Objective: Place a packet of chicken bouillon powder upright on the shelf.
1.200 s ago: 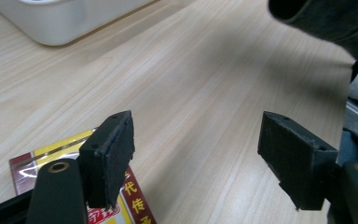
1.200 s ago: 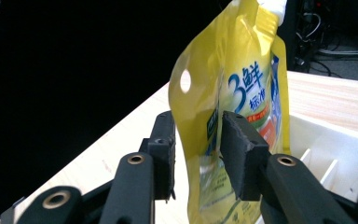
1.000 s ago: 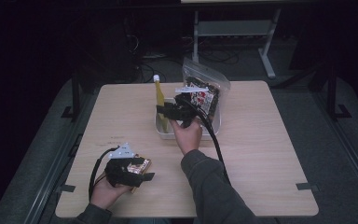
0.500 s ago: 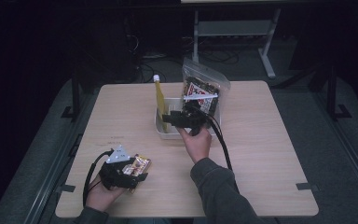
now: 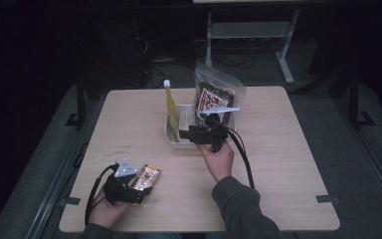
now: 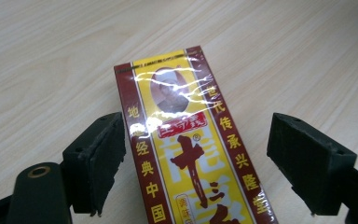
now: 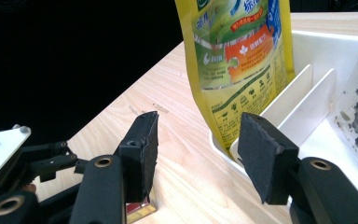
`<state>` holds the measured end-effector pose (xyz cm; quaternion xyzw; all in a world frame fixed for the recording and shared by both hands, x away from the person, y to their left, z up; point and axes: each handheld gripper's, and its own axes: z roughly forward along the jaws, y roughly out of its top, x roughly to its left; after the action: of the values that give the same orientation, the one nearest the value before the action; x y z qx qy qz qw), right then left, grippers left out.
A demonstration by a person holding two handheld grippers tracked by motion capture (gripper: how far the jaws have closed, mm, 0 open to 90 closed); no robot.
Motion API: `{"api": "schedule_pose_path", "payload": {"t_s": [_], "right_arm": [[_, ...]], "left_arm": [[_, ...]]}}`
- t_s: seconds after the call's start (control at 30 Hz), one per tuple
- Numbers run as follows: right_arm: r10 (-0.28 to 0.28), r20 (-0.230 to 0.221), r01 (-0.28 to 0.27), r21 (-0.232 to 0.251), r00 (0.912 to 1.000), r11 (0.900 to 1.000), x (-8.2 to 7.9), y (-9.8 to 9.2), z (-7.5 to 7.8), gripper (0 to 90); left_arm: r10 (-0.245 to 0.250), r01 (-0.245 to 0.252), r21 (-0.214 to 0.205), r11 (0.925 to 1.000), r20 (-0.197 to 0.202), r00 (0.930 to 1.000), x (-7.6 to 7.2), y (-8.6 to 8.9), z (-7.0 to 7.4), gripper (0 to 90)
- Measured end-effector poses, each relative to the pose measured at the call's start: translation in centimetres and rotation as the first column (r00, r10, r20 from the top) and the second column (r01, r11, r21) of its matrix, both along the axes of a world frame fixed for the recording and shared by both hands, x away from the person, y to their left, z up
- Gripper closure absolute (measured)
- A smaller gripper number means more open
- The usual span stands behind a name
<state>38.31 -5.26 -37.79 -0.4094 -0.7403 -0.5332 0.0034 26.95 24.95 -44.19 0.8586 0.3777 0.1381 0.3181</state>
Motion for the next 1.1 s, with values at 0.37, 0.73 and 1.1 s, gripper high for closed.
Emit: {"api": "schedule_pose_path", "payload": {"t_s": [0.37, 0.73, 1.1], "right_arm": [[0.018, -0.018, -0.019, -0.013, 0.9997, 0.9997, -0.8, -0.4, -0.5, 43.8], [0.048, -0.045, -0.05, -0.033, 0.9978, 0.9982, -1.4, -0.6, -1.1, 40.4], [0.092, -0.089, -0.097, -0.048, 0.9917, 0.9942, -1.8, -0.9, -1.7, 37.8]], "left_arm": [[0.005, -0.004, 0.035, 0.9994, -0.035, 0.9994, 0.4, 0.0, -0.7, 19.3], [0.0, 0.002, 0.041, 0.9992, -0.063, 0.998, 0.6, -0.2, -1.0, 22.9], [0.002, 0.001, 0.036, 0.9993, -0.087, 0.9962, 0.7, -0.2, -1.0, 31.3]]}}
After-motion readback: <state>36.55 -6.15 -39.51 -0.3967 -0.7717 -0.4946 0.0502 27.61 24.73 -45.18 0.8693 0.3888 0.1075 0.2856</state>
